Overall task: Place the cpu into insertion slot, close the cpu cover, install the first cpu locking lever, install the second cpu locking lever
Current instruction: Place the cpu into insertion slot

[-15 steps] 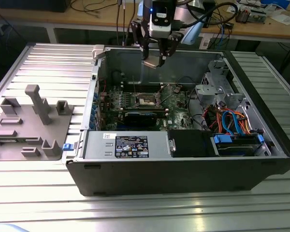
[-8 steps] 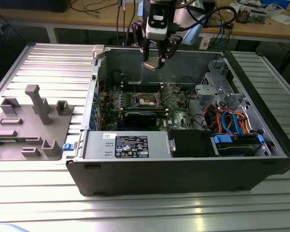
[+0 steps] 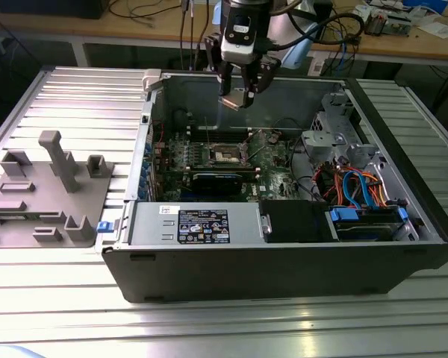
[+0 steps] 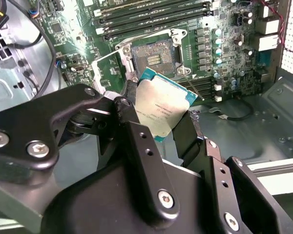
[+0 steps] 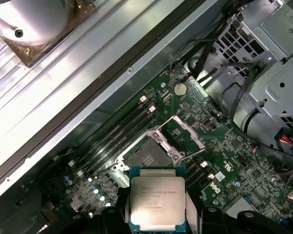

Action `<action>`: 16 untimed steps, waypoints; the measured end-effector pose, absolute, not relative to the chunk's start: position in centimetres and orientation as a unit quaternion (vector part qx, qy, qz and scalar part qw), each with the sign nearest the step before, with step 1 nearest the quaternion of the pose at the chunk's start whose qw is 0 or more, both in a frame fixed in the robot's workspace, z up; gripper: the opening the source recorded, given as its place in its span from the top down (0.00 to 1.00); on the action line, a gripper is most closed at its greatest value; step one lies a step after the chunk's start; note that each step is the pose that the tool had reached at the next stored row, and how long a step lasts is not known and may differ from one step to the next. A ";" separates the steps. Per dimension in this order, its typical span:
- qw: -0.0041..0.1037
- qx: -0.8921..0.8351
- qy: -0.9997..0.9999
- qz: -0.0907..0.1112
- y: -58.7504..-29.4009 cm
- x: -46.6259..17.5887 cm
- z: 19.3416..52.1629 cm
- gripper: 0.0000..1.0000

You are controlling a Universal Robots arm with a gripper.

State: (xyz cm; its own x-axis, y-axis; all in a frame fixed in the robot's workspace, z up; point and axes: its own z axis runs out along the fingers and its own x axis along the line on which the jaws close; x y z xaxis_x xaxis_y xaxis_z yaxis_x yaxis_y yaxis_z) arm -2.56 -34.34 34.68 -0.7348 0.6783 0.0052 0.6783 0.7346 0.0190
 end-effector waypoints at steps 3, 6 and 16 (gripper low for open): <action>0.001 0.377 0.926 0.009 -34.3 -2.6 34.6 0.46; 0.002 0.394 0.919 0.007 -34.3 -2.6 34.4 0.46; 0.002 0.441 0.897 0.004 -34.3 -2.6 33.9 0.46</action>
State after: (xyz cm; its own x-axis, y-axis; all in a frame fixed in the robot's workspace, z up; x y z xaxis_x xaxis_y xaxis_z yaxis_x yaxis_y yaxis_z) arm -2.56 -34.34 33.86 -0.6106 0.7919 -0.0005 0.7919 0.6106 0.0099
